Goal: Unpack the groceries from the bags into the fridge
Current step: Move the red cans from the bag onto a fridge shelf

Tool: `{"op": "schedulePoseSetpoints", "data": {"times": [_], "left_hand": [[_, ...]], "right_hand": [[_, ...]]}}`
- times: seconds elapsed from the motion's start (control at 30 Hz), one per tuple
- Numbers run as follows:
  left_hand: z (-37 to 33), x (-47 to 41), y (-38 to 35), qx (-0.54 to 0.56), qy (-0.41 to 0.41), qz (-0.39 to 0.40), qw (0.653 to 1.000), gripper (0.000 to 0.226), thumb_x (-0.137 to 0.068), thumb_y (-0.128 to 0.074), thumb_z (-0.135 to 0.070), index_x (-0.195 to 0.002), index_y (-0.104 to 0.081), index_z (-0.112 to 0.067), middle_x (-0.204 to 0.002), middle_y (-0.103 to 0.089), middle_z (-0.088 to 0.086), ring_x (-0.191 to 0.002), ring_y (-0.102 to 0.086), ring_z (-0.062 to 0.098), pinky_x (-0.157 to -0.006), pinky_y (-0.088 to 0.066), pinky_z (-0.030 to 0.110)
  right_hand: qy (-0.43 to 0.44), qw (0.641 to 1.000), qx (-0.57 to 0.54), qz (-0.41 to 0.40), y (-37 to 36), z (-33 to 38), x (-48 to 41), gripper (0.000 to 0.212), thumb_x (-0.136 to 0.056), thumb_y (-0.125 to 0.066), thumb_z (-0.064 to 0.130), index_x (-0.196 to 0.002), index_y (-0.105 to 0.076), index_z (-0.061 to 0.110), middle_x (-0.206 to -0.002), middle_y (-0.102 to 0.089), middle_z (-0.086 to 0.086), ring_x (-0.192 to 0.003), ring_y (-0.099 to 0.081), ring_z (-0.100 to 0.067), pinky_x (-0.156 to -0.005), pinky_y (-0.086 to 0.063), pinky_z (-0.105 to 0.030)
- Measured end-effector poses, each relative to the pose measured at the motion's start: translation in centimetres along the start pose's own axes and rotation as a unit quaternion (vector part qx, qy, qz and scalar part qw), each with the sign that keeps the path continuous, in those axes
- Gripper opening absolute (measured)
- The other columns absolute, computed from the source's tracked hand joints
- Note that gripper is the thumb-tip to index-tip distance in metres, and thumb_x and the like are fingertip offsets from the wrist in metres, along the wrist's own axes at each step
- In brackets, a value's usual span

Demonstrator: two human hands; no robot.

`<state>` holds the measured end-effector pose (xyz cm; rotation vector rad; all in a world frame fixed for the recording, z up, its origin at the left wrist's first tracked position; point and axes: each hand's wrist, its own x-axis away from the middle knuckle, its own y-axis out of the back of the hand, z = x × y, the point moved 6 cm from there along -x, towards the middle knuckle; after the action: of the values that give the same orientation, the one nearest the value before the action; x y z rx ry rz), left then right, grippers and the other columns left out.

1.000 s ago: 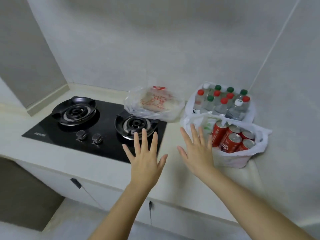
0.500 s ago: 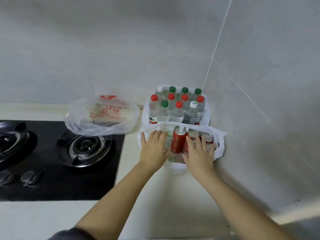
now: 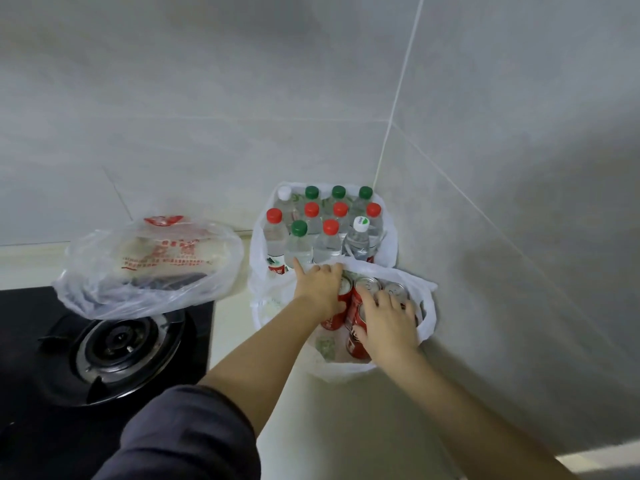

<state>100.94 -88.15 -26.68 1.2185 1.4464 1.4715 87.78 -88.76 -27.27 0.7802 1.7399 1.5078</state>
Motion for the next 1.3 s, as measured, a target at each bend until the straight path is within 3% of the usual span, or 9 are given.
{"op": "schedulePoseSetpoints", "data": {"times": [0.07,0.13,0.23,0.37,0.57,0.77,0.97,1.1,1.3], "left_hand": [[-0.1,-0.5,-0.5,-0.013,-0.006,0.011,1.000,0.075,-0.085,-0.060,-0.044,-0.146,-0.026,-0.017,-0.132,-0.050,0.005,-0.127,-0.044,0.026,-0.109,0.001,0.069],[-0.1,-0.9,-1.2,-0.032,-0.009,0.026,0.999,0.081,-0.087,-0.058,-0.047,-0.151,-0.019,-0.017,-0.135,-0.047,0.006,-0.128,-0.043,0.026,-0.110,0.002,0.070],[0.0,-1.3,-2.1,-0.020,0.012,0.021,0.999,0.076,-0.088,-0.058,-0.046,-0.149,-0.024,-0.018,-0.130,-0.051,0.004,-0.126,-0.045,0.024,-0.109,0.003,0.070],[0.3,-0.1,-2.4,0.018,0.045,-0.016,0.999,0.052,-0.087,-0.058,-0.047,-0.129,-0.049,-0.017,-0.126,-0.055,0.000,-0.123,-0.049,0.019,-0.111,0.008,0.065],[1.4,4.8,0.0,0.086,0.068,-0.122,0.986,0.052,-0.079,-0.064,-0.048,-0.119,-0.048,-0.018,-0.105,-0.064,-0.002,-0.110,-0.058,0.017,-0.118,0.010,0.046],[4.2,11.2,8.1,0.154,0.098,-0.283,0.942,0.052,-0.072,-0.071,-0.045,-0.112,-0.054,-0.016,-0.105,-0.062,-0.001,-0.109,-0.055,0.019,-0.117,0.003,0.040],[6.8,19.4,12.5,0.162,0.126,-0.403,0.892,0.059,-0.066,-0.079,-0.040,-0.113,-0.060,-0.010,-0.107,-0.065,0.005,-0.110,-0.054,0.024,-0.118,-0.009,0.042],[8.2,23.8,10.0,0.143,0.176,-0.388,0.894,0.058,-0.062,-0.082,-0.040,-0.107,-0.061,-0.010,-0.101,-0.065,0.004,-0.104,-0.057,0.025,-0.118,-0.011,0.046],[9.3,26.4,1.7,0.182,0.245,-0.279,0.911,0.056,-0.063,-0.080,-0.045,-0.109,-0.059,-0.021,-0.104,-0.062,-0.009,-0.108,-0.056,0.015,-0.119,-0.009,0.045]], "right_hand": [[-0.004,1.000,0.004,-0.012,0.1,-0.2,-0.1,0.076,-0.062,-0.081,0.050,-0.129,-0.055,0.025,-0.102,-0.067,-0.007,-0.099,-0.061,-0.029,-0.083,-0.047,-0.045],[0.001,1.000,0.000,-0.009,-0.2,-0.4,-0.1,0.075,-0.078,-0.069,0.051,-0.142,-0.038,0.029,-0.120,-0.062,-0.008,-0.116,-0.053,-0.029,-0.095,-0.040,-0.043],[-0.006,0.999,-0.033,0.019,-0.5,-0.7,-0.1,0.078,-0.084,-0.061,0.051,-0.149,-0.021,0.031,-0.135,-0.051,-0.005,-0.129,-0.040,-0.027,-0.104,-0.031,-0.042],[-0.016,0.997,-0.061,0.046,-0.9,-1.0,-0.1,0.078,-0.083,-0.064,0.050,-0.146,-0.022,0.028,-0.131,-0.053,0.000,-0.127,-0.042,-0.021,-0.104,-0.028,-0.043],[-0.079,0.982,-0.171,0.016,1.0,-1.1,0.8,0.066,-0.076,-0.072,0.046,-0.129,-0.039,0.025,-0.112,-0.065,0.006,-0.106,-0.062,-0.020,-0.108,-0.023,-0.042],[-0.035,0.952,-0.296,-0.063,9.2,1.4,1.9,0.052,-0.075,-0.075,0.042,-0.114,-0.045,0.027,-0.108,-0.065,0.006,-0.097,-0.060,-0.024,-0.081,-0.045,-0.036],[0.076,0.896,-0.428,-0.090,14.5,5.9,3.6,0.061,-0.070,-0.080,0.041,-0.116,-0.041,0.035,-0.112,-0.059,0.015,-0.095,-0.059,-0.012,-0.069,-0.045,-0.030],[0.103,0.885,-0.451,-0.050,13.4,8.3,5.2,0.053,-0.068,-0.081,0.036,-0.104,-0.043,0.036,-0.104,-0.060,0.015,-0.090,-0.059,-0.012,-0.069,-0.049,-0.035],[0.118,0.898,-0.422,0.036,8.0,10.7,7.8,0.054,-0.065,-0.082,0.035,-0.101,-0.041,0.035,-0.101,-0.060,0.013,-0.090,-0.058,-0.016,-0.066,-0.043,-0.030]]}}
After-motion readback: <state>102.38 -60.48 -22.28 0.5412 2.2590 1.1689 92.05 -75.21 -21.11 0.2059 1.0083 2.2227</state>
